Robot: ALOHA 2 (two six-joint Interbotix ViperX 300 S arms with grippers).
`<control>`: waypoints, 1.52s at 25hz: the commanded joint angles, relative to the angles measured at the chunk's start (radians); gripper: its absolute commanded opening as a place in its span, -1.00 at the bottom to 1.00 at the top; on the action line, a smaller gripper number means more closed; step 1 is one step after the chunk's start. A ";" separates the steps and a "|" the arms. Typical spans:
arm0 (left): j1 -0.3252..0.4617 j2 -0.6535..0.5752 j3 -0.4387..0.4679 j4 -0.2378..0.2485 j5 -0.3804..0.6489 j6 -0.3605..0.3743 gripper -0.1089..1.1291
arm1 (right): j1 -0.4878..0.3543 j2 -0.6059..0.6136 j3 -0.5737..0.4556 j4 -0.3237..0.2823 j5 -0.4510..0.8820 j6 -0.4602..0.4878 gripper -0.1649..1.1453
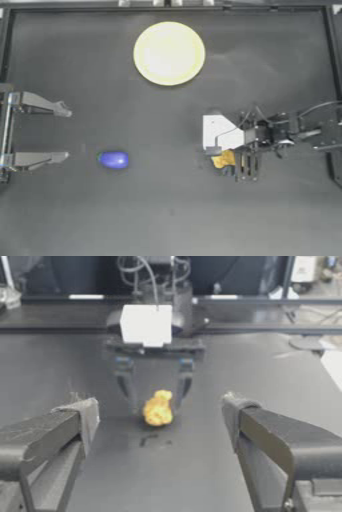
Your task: Put brown chicken wing on plate
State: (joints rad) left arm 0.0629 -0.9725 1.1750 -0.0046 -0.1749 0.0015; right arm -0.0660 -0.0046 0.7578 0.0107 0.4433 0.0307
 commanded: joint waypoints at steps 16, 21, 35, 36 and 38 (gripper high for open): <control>0.002 0.026 -0.028 -0.009 0.008 -0.003 0.83 | 0.025 -0.008 -0.052 -0.015 0.000 0.000 -0.08; 0.003 0.041 -0.037 -0.009 0.011 -0.002 0.83 | 0.002 -0.117 -0.054 -0.058 -0.018 0.000 -0.11; 0.015 0.074 -0.052 -0.009 0.031 -0.002 0.83 | -0.276 -0.155 -0.124 -0.215 -0.311 -0.014 -0.13; 0.015 0.077 -0.054 -0.009 0.031 -0.002 0.83 | -0.290 -0.135 -0.137 -0.219 -0.331 -0.015 -0.13; 0.015 0.089 -0.057 -0.009 0.031 -0.002 0.83 | -0.322 -0.091 -0.164 -0.239 -0.370 -0.015 -0.13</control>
State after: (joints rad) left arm 0.0767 -0.9097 1.1443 -0.0123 -0.1411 0.0000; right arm -0.3636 -0.1104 0.6412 -0.2117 0.1135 0.0169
